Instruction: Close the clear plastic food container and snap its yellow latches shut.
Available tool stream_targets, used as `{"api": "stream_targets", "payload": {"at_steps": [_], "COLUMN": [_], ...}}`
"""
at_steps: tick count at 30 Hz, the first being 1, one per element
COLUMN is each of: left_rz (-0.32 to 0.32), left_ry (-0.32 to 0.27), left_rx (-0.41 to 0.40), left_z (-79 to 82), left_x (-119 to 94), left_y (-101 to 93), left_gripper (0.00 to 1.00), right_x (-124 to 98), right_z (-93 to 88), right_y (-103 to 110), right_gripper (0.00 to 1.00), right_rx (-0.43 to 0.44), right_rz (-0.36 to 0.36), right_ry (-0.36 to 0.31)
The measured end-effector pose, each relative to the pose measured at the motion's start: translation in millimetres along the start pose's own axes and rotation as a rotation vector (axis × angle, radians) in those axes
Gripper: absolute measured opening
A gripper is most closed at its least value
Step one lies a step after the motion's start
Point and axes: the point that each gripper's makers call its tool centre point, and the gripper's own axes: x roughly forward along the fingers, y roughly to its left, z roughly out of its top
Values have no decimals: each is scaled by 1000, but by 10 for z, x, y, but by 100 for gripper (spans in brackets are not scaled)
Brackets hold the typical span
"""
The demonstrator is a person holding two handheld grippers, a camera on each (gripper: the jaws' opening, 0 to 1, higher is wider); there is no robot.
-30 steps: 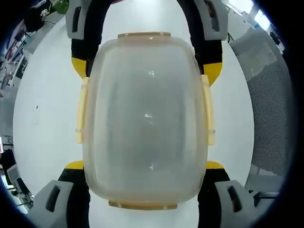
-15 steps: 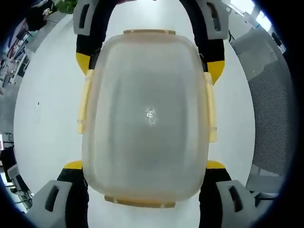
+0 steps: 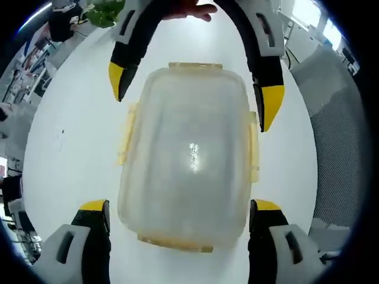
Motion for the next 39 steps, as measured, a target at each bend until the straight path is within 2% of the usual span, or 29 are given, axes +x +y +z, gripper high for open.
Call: {"api": "stream_targets", "payload": {"at_steps": [9, 13, 16, 19, 20, 22, 24, 26, 27, 28, 29, 31, 35, 37, 39], "left_rz": [60, 111, 144, 191, 189, 219, 224, 230, 235, 240, 236, 249, 266, 294, 314], "left_ry": [-128, -221, -285, -340, -347, -400, -446, -481, -519, -531, -529, -577, -614, -644, -662], "left_rx": [-115, -169, -219, -236, -245, -270, -297, -328, -346, -369, -384, -410, -450, -463, -466], "left_z": [15, 74, 98, 109, 95, 110, 121, 126, 151, 149, 132, 163, 142, 151, 147], "left_x": [-100, -145, -182, -233, -230, -261, -291, -312, -335, -343, -341, -371, -351, -370, -367], "left_y": [-2, 42, 83, 112, 92, 111, 94, 82, 81, 82, 69, 68, 41, 32, 20], "left_gripper": [99, 99, 99, 99, 99, 99, 99, 99, 99, 99, 99, 99, 99, 99, 99], "right_x": [-87, -146, -208, -251, -254, -245, -225, -239, -276, -293, -310, -349, -387, -437, -441], "right_z": [84, 120, 116, 158, 162, 140, 161, 159, 222, 250, 230, 257, 203, 169, 122], "right_y": [-29, -68, -156, -162, -142, -79, -10, 1, -15, -10, -33, -47, -41, -81, -60], "right_gripper": [100, 100, 100, 100, 100, 100, 100, 100, 100, 100, 100, 100, 100, 100, 100], "right_rx": [137, 195, 221, 290, 297, 283, 309, 309, 344, 371, 383, 398, 381, 378, 408], "right_rz": [-74, -134, -214, -243, -243, -246, -230, -259, -277, -275, -291, -311, -370, -417, -413], "right_ry": [-132, -213, -259, -338, -350, -347, -378, -389, -448, -479, -483, -526, -551, -567, -580]}}
